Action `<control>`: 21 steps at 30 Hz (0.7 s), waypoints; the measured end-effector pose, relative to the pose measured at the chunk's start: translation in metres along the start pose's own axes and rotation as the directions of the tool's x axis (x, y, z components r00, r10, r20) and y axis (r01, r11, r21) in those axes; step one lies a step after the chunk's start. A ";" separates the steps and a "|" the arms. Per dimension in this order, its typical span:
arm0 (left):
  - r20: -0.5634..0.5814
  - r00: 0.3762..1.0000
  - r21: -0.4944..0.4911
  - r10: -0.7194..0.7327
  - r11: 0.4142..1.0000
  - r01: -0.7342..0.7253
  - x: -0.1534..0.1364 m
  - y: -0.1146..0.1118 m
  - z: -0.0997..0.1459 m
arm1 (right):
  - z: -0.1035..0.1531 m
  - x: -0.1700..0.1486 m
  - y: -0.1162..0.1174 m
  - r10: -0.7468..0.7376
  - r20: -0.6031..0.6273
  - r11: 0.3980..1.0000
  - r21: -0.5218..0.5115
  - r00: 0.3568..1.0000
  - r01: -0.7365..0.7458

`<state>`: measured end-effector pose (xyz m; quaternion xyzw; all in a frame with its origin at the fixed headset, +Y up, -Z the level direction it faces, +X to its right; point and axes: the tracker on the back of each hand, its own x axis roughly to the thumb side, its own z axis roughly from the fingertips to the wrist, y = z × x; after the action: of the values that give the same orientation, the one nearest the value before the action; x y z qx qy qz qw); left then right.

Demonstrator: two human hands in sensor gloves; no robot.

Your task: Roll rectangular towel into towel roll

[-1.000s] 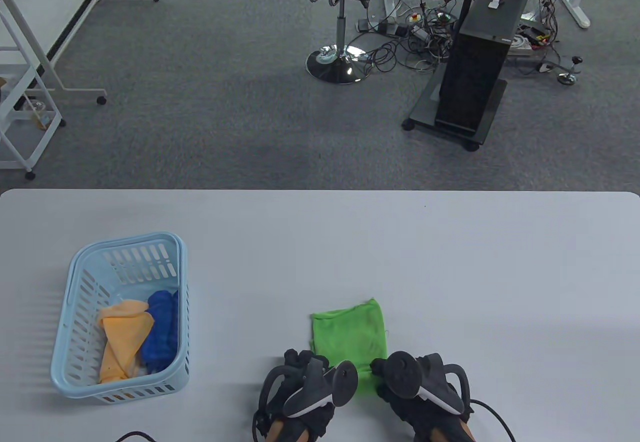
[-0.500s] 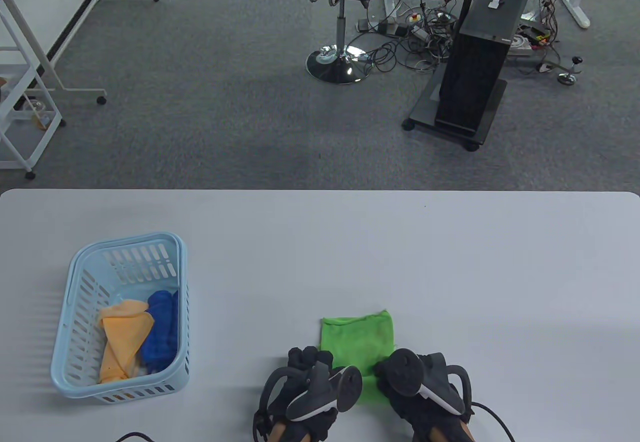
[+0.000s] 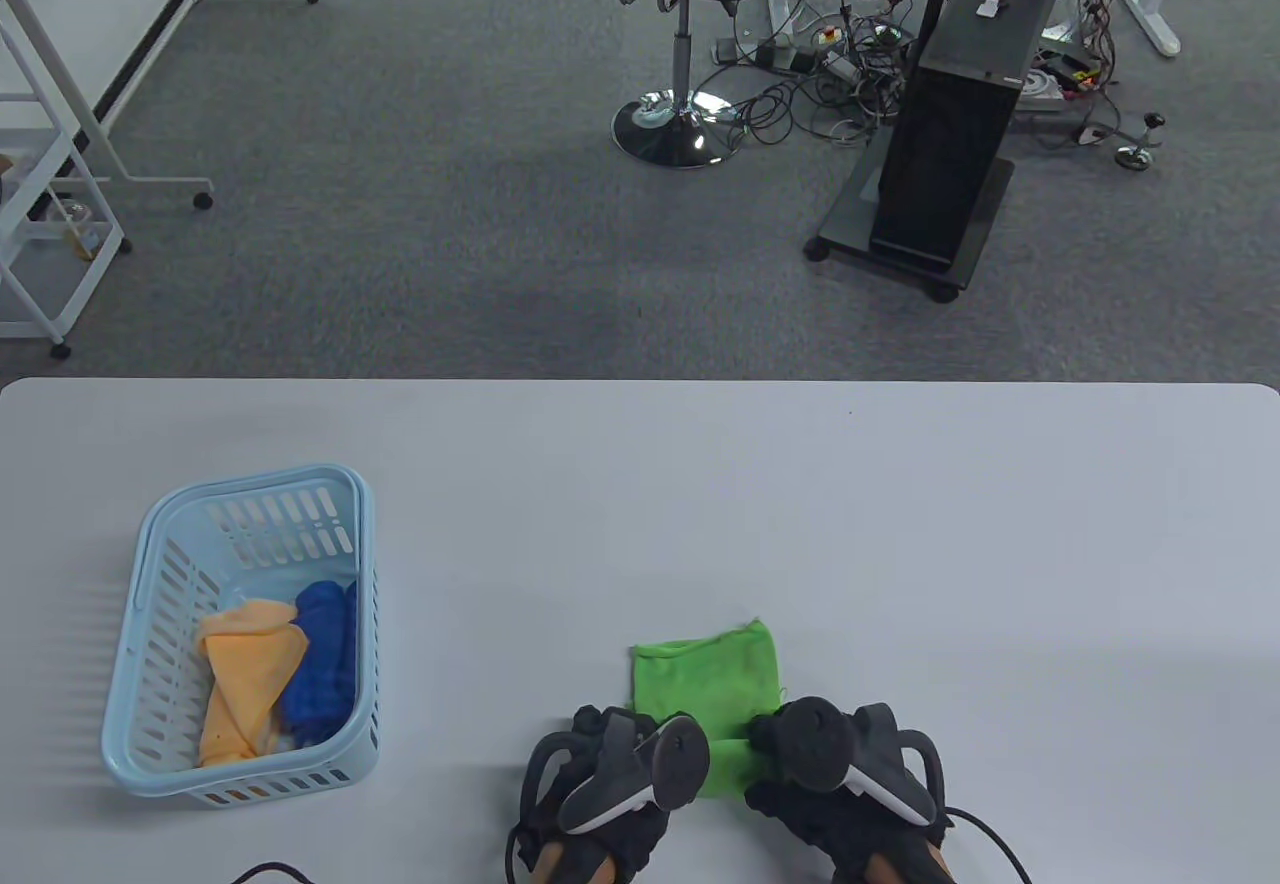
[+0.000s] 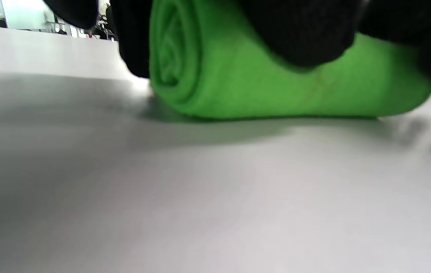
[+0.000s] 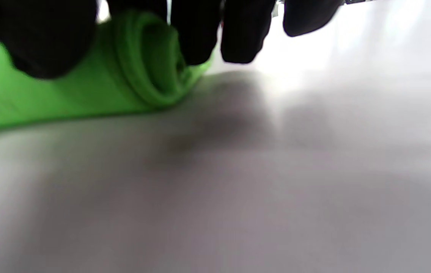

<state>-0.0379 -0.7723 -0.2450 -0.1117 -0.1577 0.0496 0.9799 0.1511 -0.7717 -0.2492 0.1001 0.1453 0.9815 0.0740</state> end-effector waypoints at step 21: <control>0.031 0.989 -0.051 -0.144 0.988 0.145 0.016 0.001 0.002 | 0.004 0.005 -0.008 -0.092 0.015 0.989 -0.119 0.996 0.094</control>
<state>-0.0241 -0.7684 -0.2385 -0.1254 -0.1798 -0.0243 0.9754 0.1480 -0.7620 -0.2470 0.0935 0.0905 0.9834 0.1263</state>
